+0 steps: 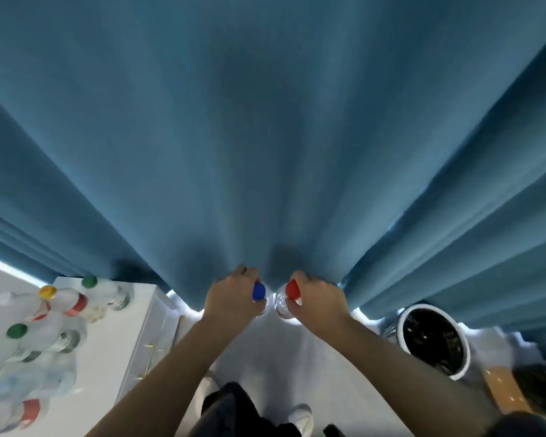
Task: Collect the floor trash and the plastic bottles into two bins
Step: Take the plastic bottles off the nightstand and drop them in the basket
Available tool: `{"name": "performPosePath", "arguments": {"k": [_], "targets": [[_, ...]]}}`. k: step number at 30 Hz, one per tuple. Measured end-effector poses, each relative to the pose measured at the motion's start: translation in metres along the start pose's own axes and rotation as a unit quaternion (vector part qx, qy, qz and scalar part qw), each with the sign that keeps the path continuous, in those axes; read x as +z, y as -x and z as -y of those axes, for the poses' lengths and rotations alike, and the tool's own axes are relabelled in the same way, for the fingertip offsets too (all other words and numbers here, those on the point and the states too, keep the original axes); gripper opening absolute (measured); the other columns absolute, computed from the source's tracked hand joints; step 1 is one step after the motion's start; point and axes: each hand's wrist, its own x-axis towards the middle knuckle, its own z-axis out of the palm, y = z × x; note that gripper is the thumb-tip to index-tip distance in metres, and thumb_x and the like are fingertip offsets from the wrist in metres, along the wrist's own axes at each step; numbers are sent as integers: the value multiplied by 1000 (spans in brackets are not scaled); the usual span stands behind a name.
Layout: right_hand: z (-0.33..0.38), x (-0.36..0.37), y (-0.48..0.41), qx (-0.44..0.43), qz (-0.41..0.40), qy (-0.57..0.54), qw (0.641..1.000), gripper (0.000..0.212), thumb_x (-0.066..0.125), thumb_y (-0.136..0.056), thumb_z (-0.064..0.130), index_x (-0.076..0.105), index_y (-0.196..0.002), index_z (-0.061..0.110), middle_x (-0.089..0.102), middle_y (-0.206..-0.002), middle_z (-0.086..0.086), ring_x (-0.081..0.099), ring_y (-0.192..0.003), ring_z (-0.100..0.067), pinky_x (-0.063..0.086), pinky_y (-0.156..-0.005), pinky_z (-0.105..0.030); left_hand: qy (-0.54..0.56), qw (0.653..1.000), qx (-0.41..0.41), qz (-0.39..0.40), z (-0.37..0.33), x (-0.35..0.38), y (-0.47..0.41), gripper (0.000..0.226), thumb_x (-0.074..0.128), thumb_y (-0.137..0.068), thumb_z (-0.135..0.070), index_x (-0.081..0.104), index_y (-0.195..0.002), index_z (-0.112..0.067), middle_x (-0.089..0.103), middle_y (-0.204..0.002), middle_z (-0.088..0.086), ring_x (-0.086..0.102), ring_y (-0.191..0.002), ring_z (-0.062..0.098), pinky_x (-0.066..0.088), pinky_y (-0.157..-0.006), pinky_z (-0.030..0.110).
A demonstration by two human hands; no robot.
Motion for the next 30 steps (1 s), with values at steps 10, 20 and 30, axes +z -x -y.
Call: {"name": "performPosePath", "arguments": {"k": [10, 20, 30], "targets": [[-162, -30, 66, 161, -56, -37, 985, 26, 52, -87, 36, 51, -106, 19, 64, -102, -1, 62, -95, -27, 42, -75, -30, -24, 986, 157, 58, -166, 47, -41, 26, 58, -82, -36, 54, -105, -25, 55, -110, -6, 58, -99, 20, 39, -75, 26], [-327, -44, 95, 277, -67, -26, 958, 30, 49, -88, 40, 52, -110, 21, 67, -101, -1, 64, -92, -26, 37, -69, -29, -19, 954, 268, 131, -326, 124, -101, 29, 62, -79, -38, 56, -103, -24, 55, -109, -4, 59, -100, 22, 43, -78, 29], [-476, -43, 138, 430, -35, -76, 899, 30, 52, -87, 36, 47, -114, 23, 65, -108, 0, 63, -96, -26, 45, -78, -33, -57, 937, 277, 203, -447, 191, -149, 29, 60, -81, -35, 54, -106, -22, 52, -112, -2, 56, -102, 21, 43, -77, 29]]}}
